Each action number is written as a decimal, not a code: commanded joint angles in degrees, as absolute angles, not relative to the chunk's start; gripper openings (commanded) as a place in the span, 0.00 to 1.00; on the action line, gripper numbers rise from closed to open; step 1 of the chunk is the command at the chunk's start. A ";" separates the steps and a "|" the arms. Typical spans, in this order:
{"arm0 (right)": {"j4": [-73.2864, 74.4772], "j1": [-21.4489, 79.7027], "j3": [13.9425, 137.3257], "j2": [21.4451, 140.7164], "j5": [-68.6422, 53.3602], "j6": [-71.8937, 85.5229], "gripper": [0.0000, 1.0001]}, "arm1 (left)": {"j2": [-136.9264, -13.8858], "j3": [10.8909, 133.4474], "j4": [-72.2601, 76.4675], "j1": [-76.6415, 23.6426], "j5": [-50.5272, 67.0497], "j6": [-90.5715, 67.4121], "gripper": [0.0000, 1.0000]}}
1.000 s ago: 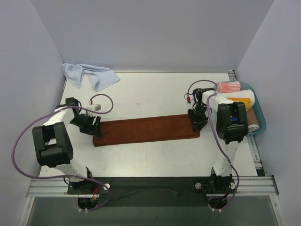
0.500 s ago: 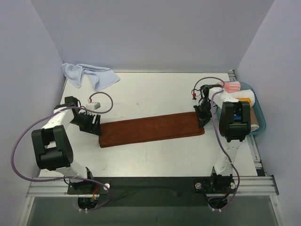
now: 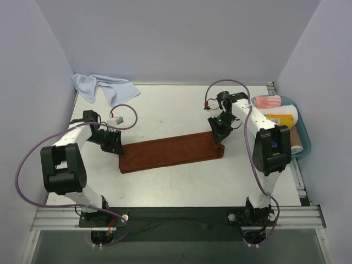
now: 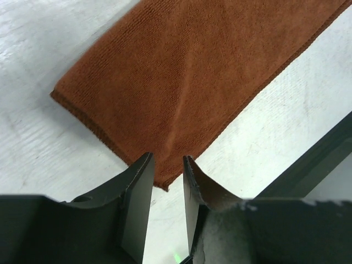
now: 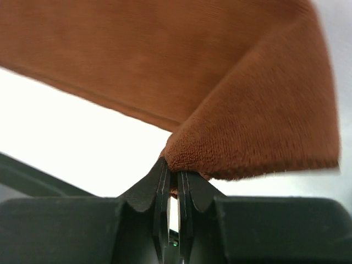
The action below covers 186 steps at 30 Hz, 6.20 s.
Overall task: Roll the towels
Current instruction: Fold the towel
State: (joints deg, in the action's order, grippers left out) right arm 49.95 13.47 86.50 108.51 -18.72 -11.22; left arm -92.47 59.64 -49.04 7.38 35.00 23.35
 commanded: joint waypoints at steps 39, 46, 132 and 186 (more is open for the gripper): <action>53.09 39.99 112.85 128.05 -32.61 -3.52 0.00 | -105.82 64.34 -46.76 5.27 37.09 15.12 0.38; 53.26 41.31 114.26 129.99 -33.13 -3.17 0.00 | -105.91 64.34 -46.76 5.27 36.91 15.21 0.38; 48.43 33.22 103.90 123.33 -37.12 -2.43 0.35 | -96.24 63.28 -43.42 4.92 40.60 16.70 0.47; 45.79 44.21 123.13 131.05 -14.59 -8.36 0.00 | -98.44 62.31 -42.19 6.06 41.13 17.84 0.47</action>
State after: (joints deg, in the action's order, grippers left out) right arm 43.88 44.29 119.81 130.47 -14.39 -9.02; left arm -98.48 62.11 -43.62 5.21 38.85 16.88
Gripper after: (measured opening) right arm 0.026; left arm 0.472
